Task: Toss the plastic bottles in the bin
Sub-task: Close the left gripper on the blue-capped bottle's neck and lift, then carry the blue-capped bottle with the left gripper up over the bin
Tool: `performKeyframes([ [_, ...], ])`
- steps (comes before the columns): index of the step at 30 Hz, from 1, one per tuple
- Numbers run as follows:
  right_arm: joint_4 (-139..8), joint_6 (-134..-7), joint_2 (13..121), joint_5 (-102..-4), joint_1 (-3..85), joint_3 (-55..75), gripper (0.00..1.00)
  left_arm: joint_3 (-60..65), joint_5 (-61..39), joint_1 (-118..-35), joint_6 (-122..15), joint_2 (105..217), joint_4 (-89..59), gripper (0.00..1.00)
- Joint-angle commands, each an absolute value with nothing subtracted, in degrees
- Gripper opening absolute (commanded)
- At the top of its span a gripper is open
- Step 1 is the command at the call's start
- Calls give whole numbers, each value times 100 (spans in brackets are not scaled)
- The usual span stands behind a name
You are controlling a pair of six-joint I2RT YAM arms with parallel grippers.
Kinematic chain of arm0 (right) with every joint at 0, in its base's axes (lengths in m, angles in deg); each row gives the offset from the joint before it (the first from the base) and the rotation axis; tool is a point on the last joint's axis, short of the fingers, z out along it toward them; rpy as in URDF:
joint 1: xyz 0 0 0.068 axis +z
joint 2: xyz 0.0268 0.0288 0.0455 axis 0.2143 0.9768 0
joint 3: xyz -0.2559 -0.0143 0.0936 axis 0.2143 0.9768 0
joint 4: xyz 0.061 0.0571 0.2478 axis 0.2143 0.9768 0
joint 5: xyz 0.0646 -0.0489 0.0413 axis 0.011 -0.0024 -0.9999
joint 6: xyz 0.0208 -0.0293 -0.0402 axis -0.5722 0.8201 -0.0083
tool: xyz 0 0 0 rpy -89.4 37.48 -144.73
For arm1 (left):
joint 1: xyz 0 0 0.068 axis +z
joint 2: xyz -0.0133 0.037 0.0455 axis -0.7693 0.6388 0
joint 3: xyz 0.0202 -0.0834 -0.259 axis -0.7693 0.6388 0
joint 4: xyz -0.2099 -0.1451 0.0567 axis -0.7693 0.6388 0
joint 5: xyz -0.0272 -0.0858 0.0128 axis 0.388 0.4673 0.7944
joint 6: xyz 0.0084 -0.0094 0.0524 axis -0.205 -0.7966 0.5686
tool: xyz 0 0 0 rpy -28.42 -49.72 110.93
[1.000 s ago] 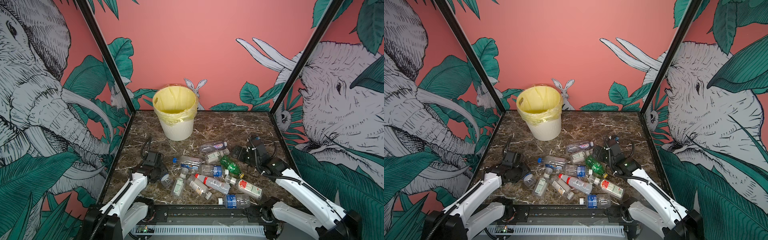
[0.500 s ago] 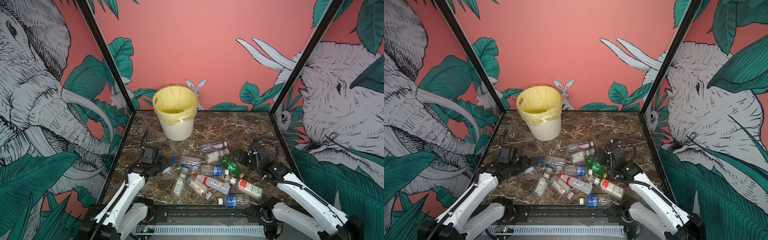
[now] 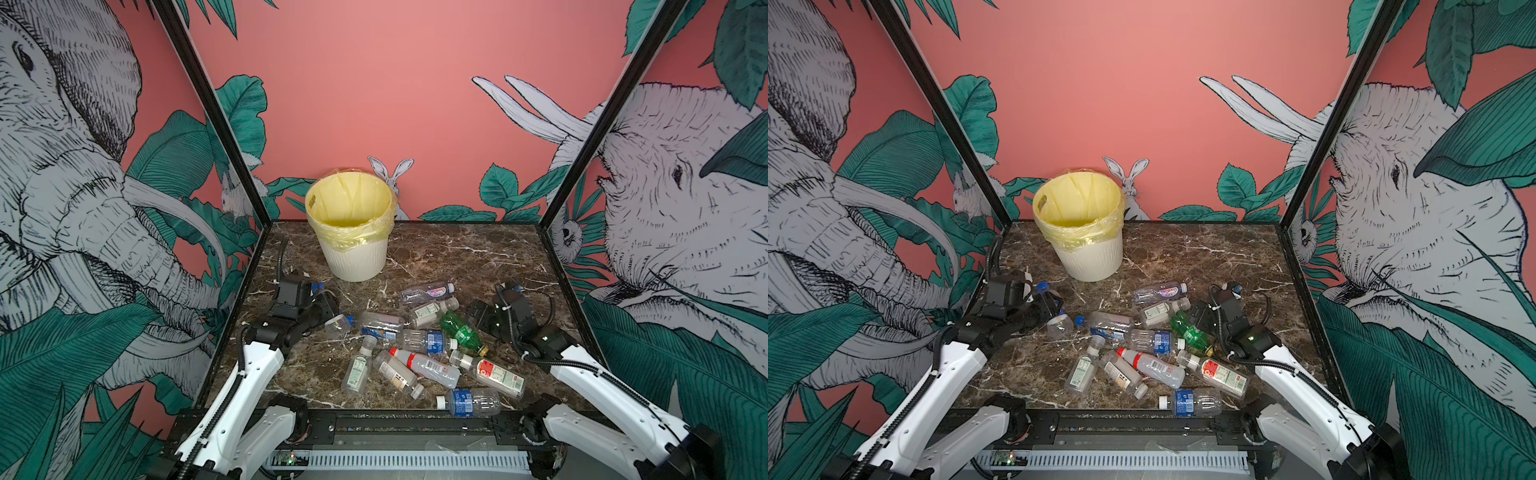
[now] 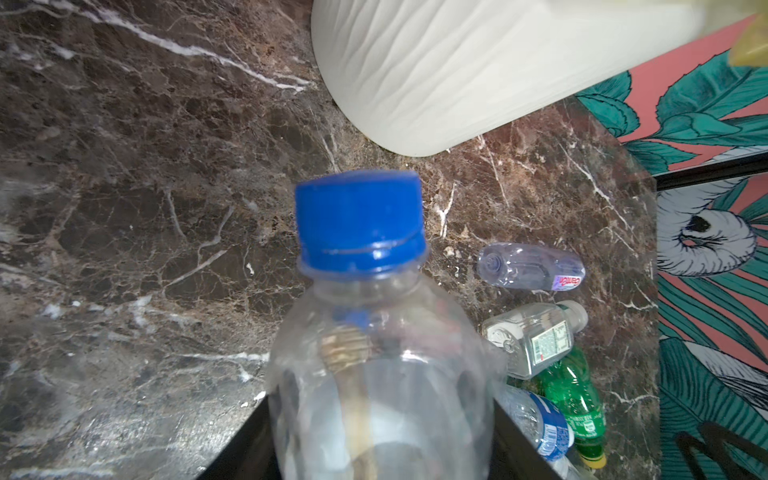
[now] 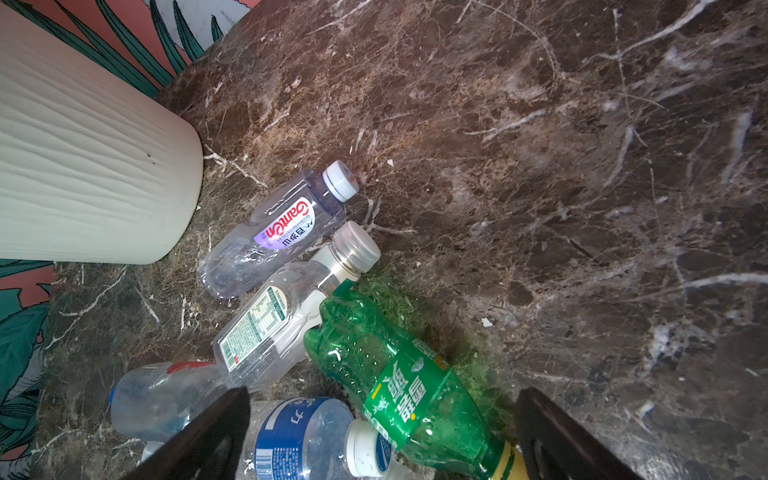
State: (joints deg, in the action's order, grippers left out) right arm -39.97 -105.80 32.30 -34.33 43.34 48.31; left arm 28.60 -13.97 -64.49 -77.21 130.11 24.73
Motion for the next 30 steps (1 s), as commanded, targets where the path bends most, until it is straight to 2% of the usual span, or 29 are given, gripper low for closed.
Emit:
performKeyframes([
  [1, -4073, -10728, 3242, -3370, 4314, 4781, 99, 2583, -1197, -6375, -7620, 12966, 2504, 59],
  [5, -4043, -10842, 3220, -3283, 4315, 4794, 99, 2322, -1124, -6252, -7611, 13039, 2402, 59],
  [12, -4130, -10965, 3127, -3165, 4314, 4856, 99, 1585, -537, -5558, -7467, 13282, 2485, 59],
  [30, -4419, -11159, 3294, -3078, 4316, 4782, 99, 639, -380, -5465, -7287, 13528, 1886, 58],
])
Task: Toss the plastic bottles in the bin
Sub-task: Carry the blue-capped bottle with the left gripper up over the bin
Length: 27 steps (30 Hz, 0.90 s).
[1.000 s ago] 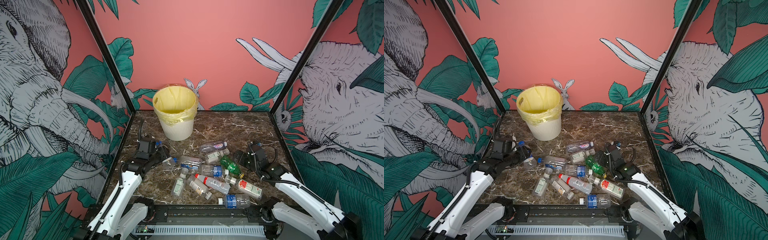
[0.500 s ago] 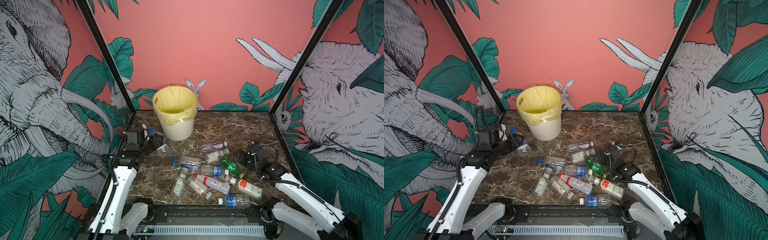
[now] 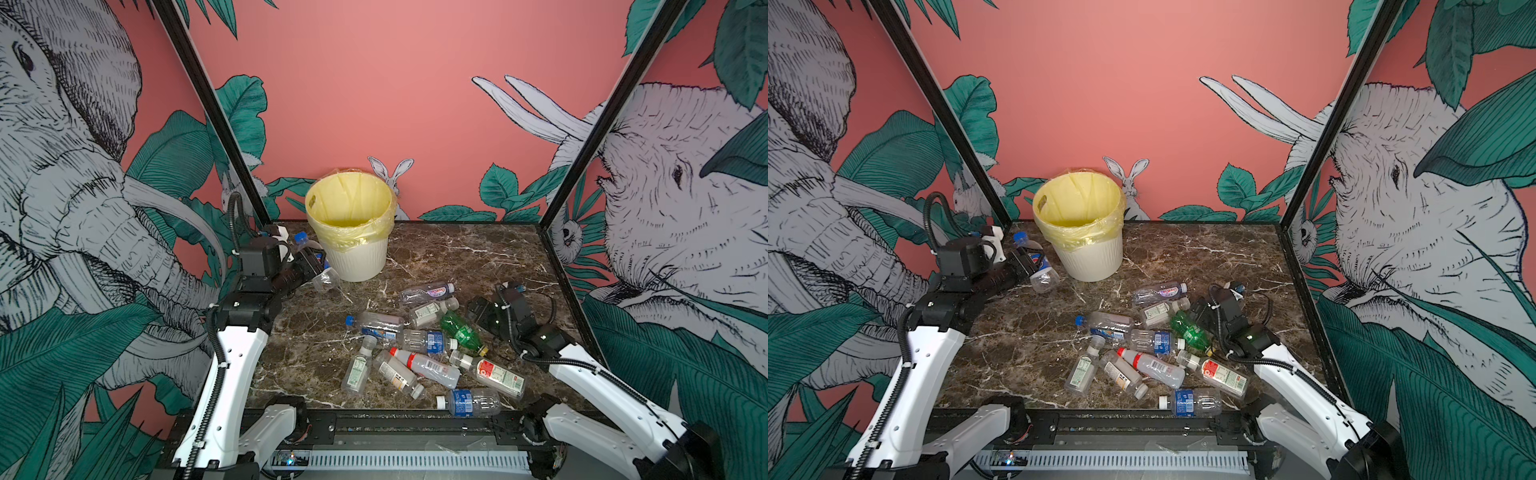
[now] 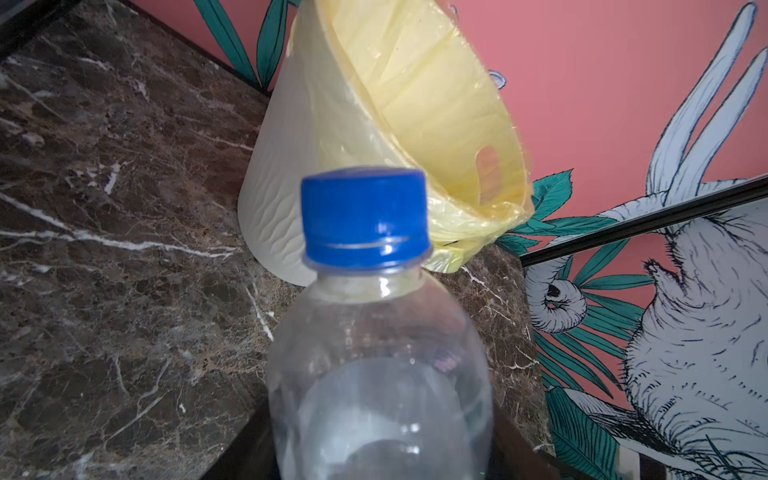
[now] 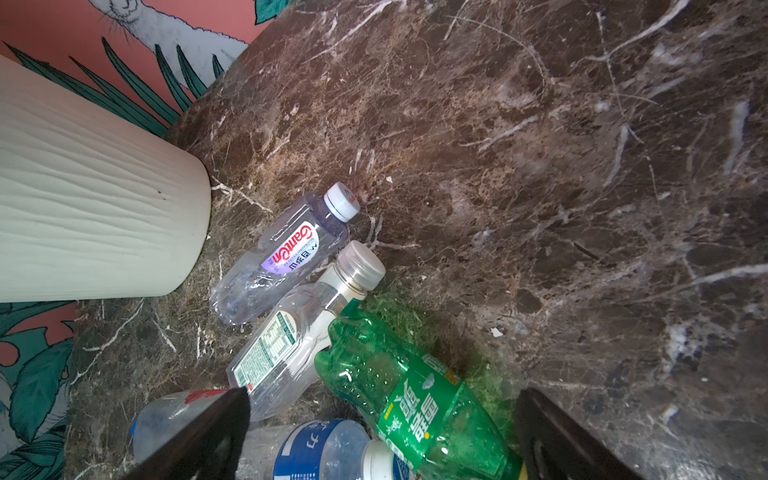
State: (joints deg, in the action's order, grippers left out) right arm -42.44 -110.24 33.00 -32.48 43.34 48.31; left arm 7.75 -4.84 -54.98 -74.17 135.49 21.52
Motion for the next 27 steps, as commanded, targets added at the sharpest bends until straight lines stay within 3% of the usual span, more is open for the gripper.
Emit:
performKeyframes([
  [1, -4389, -11159, 3294, -3055, 4316, 4760, 99, 682, -361, -5469, -7263, 13512, 1842, 58],
  [15, -4579, -11201, 3399, -3095, 4314, 4936, 99, 1351, -357, -5468, -7172, 12988, 1861, 57],
  [27, -4606, -11167, 3463, -3148, 4318, 4928, 99, 466, -465, -5468, -7130, 13405, 1836, 56],
])
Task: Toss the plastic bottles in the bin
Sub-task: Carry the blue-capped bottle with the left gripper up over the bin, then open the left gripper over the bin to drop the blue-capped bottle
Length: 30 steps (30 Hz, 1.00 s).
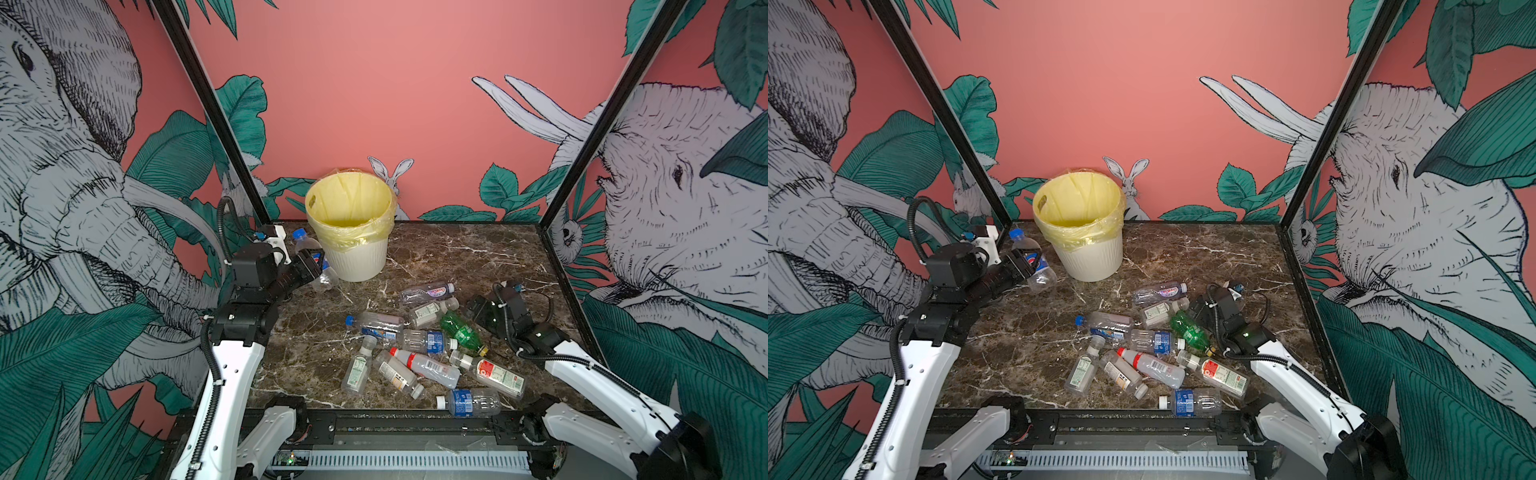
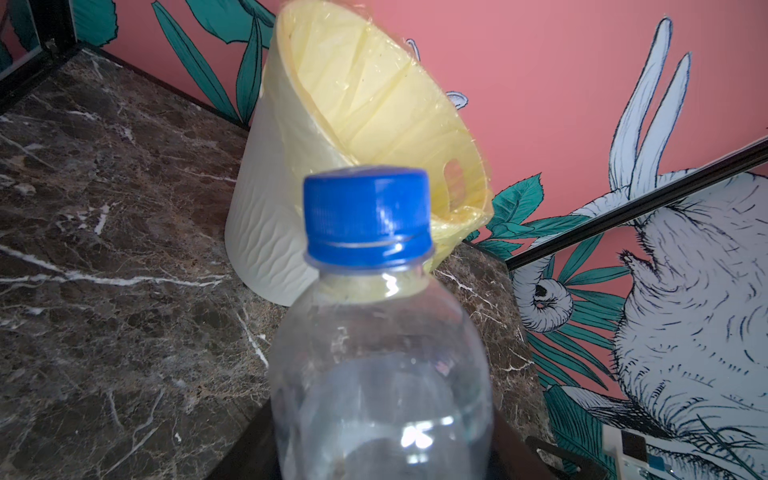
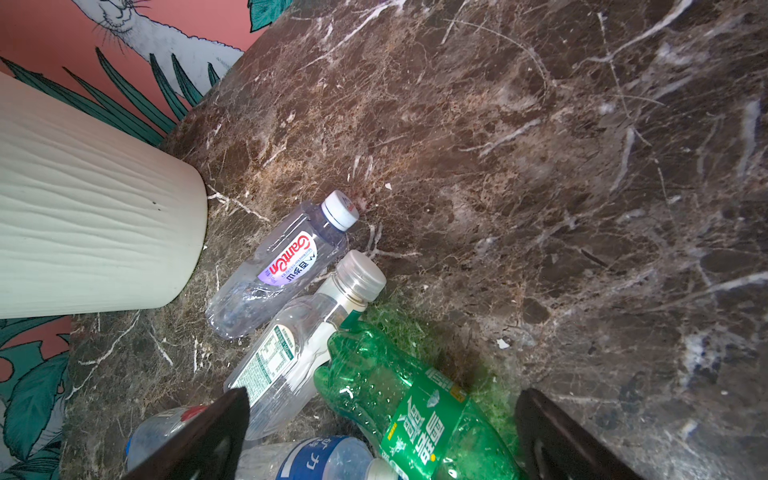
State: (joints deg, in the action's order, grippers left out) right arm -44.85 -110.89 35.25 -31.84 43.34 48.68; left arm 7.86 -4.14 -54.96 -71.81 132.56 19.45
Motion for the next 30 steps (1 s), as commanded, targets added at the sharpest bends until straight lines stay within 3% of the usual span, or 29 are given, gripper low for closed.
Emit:
performKeyframes([
  [1, -4575, -11167, 3436, -3137, 4320, 4919, 99, 343, -474, -5469, -7140, 13524, 1758, 56],
  [9, -4421, -11093, 3312, -3020, 4320, 4865, 99, -1069, -561, -5468, -7509, 14851, 1278, 55],
  [14, -4394, -11064, 3312, -3023, 4314, 4816, 99, -2748, -865, -5491, -7764, 16433, 1075, 56],
  [15, -4385, -11053, 3319, -3024, 4316, 4797, 99, -3232, -967, -5524, -7706, 16818, 1227, 59],
  [17, -4353, -11048, 3321, -3036, 4314, 4778, 99, -4492, -1171, -5561, -7633, 17735, 1975, 80],
  [18, -4321, -11032, 3321, -3053, 4316, 4752, 99, -5188, -1081, -5558, -7634, 18194, 2308, 98],
  [20, -4216, -10998, 3297, -3061, 4320, 4689, 99, -6101, -889, -5572, -7649, 18724, 2632, 99],
  [30, -3622, -10750, 3312, -3220, 4314, 4371, 99, -5832, -370, -5592, -7722, 18050, 2088, 100],
])
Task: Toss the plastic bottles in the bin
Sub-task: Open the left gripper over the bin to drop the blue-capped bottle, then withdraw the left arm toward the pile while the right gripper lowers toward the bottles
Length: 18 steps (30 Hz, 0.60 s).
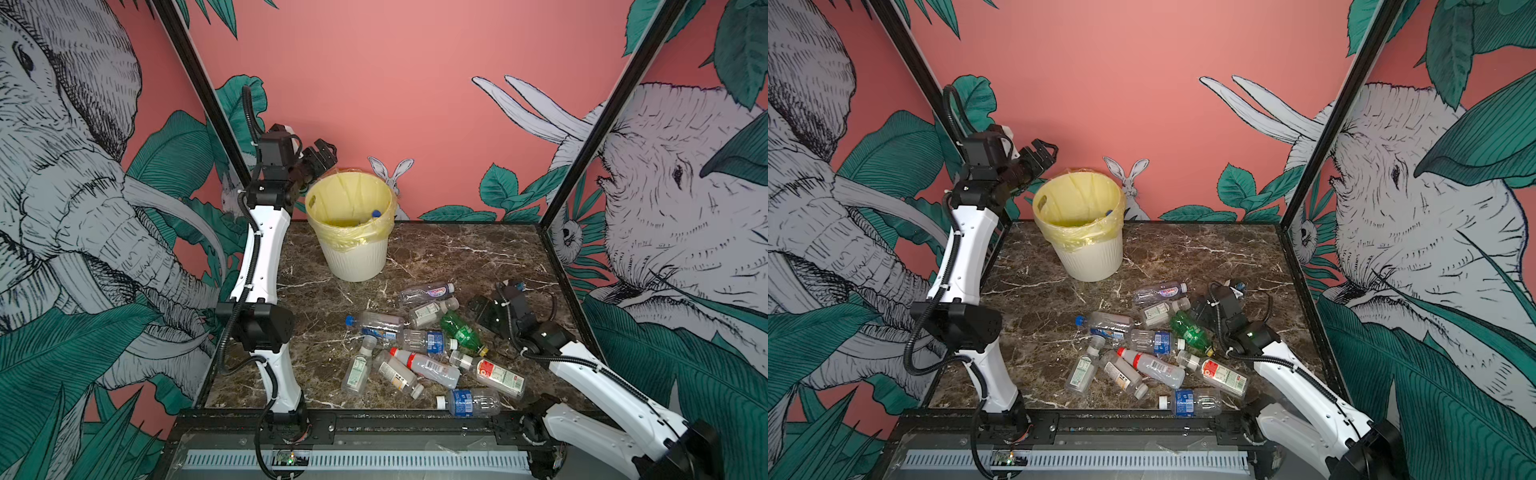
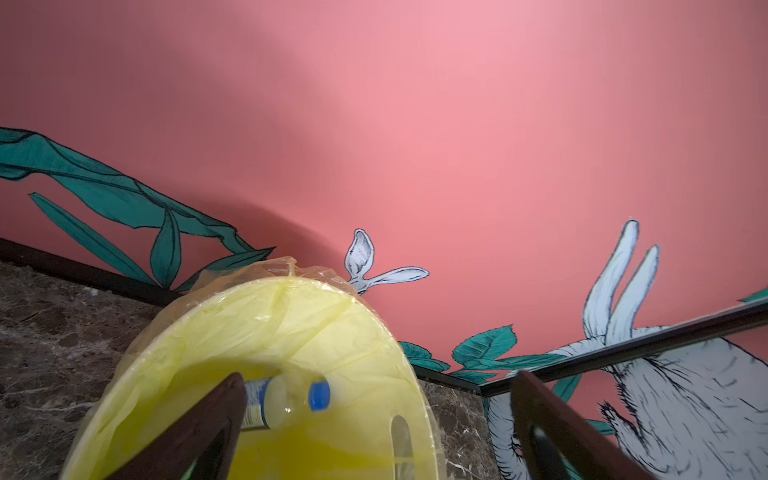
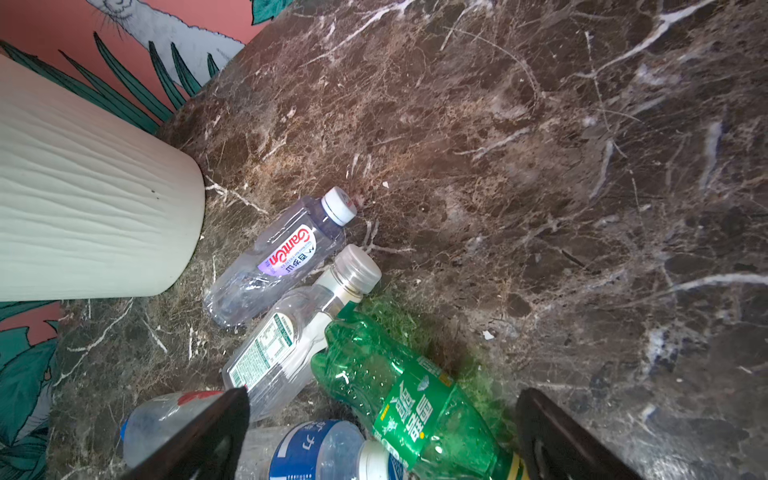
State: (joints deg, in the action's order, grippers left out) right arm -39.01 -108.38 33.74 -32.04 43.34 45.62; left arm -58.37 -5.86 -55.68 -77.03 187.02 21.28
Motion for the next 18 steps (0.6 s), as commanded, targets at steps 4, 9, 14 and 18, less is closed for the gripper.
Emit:
performKeyframes([
  [4, -3373, -10797, 3281, -3225, 4321, 4239, 99, -5539, -126, -5597, -7620, 17749, 2369, 100],
  [9, -2935, -11087, 3226, -3162, 4319, 4085, 99, -4490, -20, -5592, -7513, 17110, 2040, 99],
  [14, -2474, -11394, 3138, -3023, 4314, 3924, 99, -3793, 106, -5593, -7546, 16662, 1925, 100],
  [18, -2150, -11667, 3053, -2889, 4314, 3846, 99, -3197, 176, -5611, -7557, 16269, 1816, 100],
])
